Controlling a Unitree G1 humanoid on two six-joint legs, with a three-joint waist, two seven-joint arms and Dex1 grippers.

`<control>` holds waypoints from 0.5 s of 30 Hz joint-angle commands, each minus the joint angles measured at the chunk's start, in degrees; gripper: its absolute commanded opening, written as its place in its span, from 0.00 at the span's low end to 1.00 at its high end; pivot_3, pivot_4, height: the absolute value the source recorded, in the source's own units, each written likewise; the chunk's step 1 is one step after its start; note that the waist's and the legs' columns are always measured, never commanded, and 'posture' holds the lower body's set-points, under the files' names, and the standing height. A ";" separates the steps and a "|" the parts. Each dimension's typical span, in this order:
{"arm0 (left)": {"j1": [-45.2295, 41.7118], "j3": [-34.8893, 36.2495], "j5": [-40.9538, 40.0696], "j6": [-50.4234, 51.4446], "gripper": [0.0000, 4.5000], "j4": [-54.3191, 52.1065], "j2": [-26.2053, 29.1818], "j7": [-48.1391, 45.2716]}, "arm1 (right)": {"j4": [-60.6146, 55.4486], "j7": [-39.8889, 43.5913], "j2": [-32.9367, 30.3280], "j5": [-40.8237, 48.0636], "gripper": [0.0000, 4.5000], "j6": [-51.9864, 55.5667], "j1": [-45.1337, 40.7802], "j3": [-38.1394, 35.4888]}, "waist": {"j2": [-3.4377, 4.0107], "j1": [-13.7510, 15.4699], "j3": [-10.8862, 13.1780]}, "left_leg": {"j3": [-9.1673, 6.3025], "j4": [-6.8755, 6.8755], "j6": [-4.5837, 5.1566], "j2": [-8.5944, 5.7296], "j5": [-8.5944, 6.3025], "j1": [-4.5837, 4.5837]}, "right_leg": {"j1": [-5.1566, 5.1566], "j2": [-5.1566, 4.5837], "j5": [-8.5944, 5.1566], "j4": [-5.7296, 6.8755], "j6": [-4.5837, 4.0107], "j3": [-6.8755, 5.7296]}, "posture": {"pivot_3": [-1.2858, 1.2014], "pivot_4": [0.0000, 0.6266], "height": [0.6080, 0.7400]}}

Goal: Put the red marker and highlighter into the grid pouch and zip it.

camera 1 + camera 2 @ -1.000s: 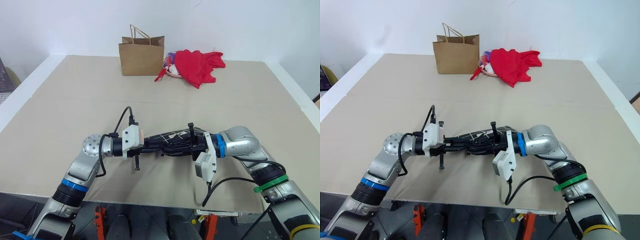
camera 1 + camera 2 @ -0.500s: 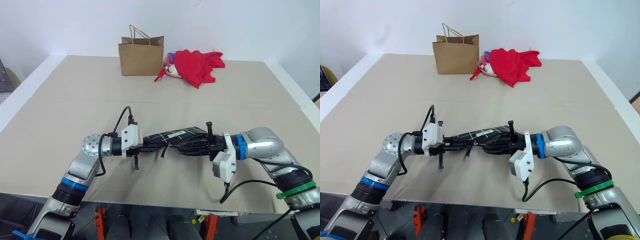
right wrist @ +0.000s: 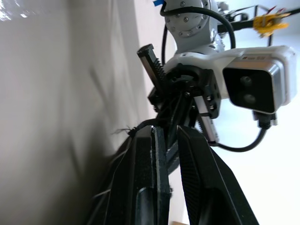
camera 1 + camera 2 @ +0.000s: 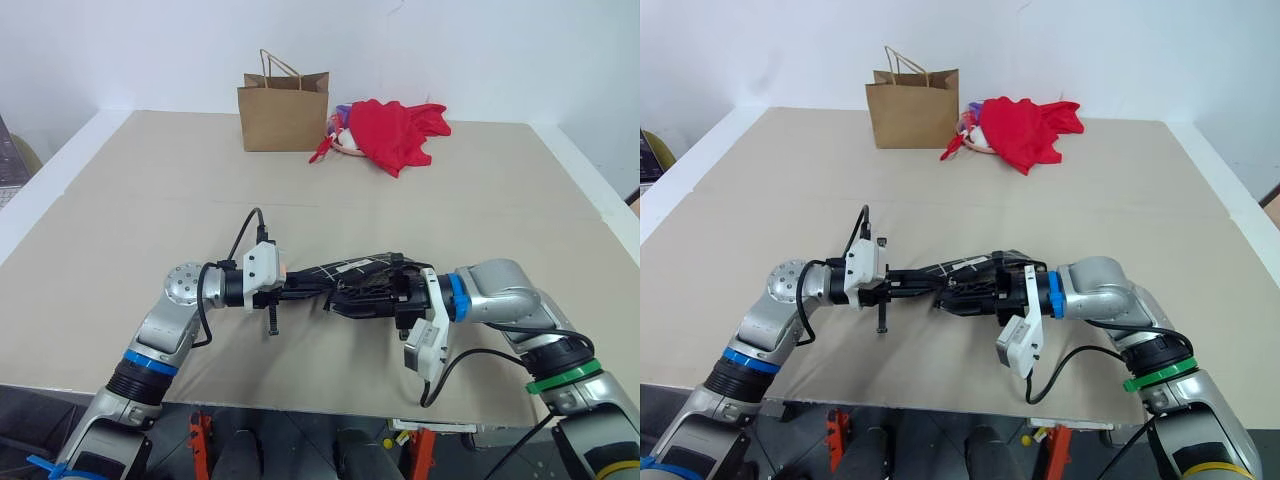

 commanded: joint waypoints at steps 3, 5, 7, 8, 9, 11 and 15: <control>-0.84 1.54 -1.54 0.92 0.00 -3.22 -0.08 0.49 | 1.04 -5.71 1.18 -4.75 0.16 -0.64 -1.63 -1.88 | 0.00 0.02 0.00 | 0.00 0.00 0.00 0.00 0.00 0.00 | 0.00 0.00 0.01 0.00 -0.02 0.00 | 0.52 0.24 1.00; -0.84 1.52 -1.53 1.05 0.00 -3.30 -0.05 0.51 | 1.34 -6.96 1.21 -5.79 0.16 -0.42 -1.94 -1.59 | 0.00 0.01 0.00 | 0.00 0.00 0.00 0.00 0.00 0.01 | 0.00 0.00 0.01 0.00 -0.01 0.00 | 0.52 0.24 1.00; -0.86 1.51 -1.51 1.08 0.00 -3.34 -0.02 0.49 | 1.82 -7.96 1.21 -7.07 0.16 -0.33 -2.34 -1.15 | 0.00 0.01 0.00 | 0.00 0.00 0.00 0.00 0.00 0.01 | 0.00 0.00 0.01 0.00 -0.02 0.00 | 0.52 0.24 1.00; -0.86 1.50 -1.51 1.08 0.00 -3.35 -0.01 0.49 | 1.95 -8.40 1.12 -7.48 0.16 -0.32 -2.47 -0.95 | 0.00 0.00 0.00 | 0.00 0.00 0.00 0.00 0.00 0.01 | 0.00 0.00 0.01 0.00 -0.02 0.00 | 0.52 0.24 1.00; -0.89 1.51 -1.51 1.11 0.00 -3.36 0.01 0.49 | 2.37 -9.05 0.81 -8.48 0.16 -0.90 -2.39 -1.04 | 0.00 0.00 0.00 | 0.00 0.00 0.00 0.00 0.00 0.01 | 0.00 0.00 0.01 0.00 -0.02 0.00 | 0.52 0.24 1.00; -0.91 1.48 -1.51 1.17 0.00 -3.40 0.01 0.51 | 2.89 -10.18 0.12 -10.09 0.16 -1.96 -2.19 -1.21 | 0.00 0.00 0.00 | 0.00 0.00 0.00 0.00 0.00 0.01 | 0.00 0.00 0.01 0.00 -0.03 0.00 | 0.52 0.24 1.00; -0.82 1.51 -1.59 1.32 0.00 -3.32 -0.12 0.73 | 3.37 -11.94 -1.40 -11.88 0.16 -3.54 -1.72 -0.93 | 0.00 0.00 0.00 | 0.00 -0.01 0.00 0.00 0.00 0.01 | 0.00 -0.01 0.01 0.00 -0.03 0.00 | 0.52 0.24 1.00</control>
